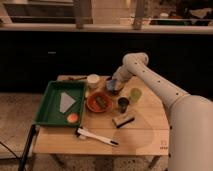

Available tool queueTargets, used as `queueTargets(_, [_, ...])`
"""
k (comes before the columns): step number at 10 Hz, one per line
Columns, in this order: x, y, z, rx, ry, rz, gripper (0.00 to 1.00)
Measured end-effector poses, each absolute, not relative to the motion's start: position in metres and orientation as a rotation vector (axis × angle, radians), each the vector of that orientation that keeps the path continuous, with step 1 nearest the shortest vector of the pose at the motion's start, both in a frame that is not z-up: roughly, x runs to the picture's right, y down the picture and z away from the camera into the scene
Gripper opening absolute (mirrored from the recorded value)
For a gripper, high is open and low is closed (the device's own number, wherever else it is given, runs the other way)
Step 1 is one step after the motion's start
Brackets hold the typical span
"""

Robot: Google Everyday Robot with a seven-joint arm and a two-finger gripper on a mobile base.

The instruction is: Wipe purple bowl with sponge

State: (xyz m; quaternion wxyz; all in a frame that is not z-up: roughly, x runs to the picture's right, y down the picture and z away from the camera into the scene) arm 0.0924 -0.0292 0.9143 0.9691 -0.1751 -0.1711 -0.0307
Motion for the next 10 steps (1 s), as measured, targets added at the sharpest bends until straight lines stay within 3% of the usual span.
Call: queueTargets(10, [0.124, -0.045, 0.939, -0.304, -0.306, 0.059, 0.00])
